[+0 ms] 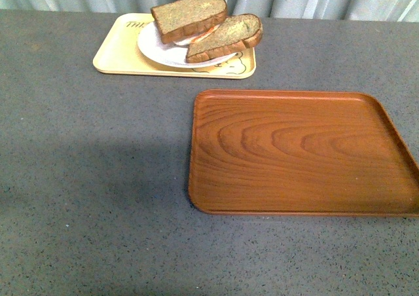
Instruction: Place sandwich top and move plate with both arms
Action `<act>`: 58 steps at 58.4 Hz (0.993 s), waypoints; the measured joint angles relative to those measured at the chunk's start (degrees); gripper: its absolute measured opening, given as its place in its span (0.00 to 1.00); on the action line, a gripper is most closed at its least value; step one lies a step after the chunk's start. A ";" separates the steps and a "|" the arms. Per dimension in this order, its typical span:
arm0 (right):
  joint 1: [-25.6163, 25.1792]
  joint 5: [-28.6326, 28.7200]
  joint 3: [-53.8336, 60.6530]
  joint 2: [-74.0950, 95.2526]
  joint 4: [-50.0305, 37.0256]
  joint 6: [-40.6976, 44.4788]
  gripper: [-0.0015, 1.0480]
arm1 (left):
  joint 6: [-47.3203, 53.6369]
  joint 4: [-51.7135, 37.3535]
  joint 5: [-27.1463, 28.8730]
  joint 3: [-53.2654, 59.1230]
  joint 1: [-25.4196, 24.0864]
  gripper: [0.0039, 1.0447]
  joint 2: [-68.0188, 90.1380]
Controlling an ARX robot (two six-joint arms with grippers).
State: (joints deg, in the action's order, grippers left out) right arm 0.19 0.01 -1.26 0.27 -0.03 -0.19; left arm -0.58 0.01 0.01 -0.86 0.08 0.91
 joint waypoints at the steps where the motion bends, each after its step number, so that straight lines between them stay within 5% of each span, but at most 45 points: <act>1: 0.02 0.00 0.00 0.00 0.00 0.00 0.91 | -0.02 0.00 0.00 0.00 0.00 0.03 0.00; 28: 0.00 0.00 0.00 0.00 0.00 0.00 0.91 | 0.02 0.00 0.00 0.00 0.00 0.92 -0.02; 58: 0.02 0.00 0.00 0.00 0.00 0.00 0.91 | 0.13 0.00 0.00 0.00 0.00 0.92 -0.02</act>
State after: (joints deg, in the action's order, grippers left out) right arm 0.21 0.01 -1.26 0.27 -0.03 -0.19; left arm -0.45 0.01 0.01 -0.86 0.08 0.89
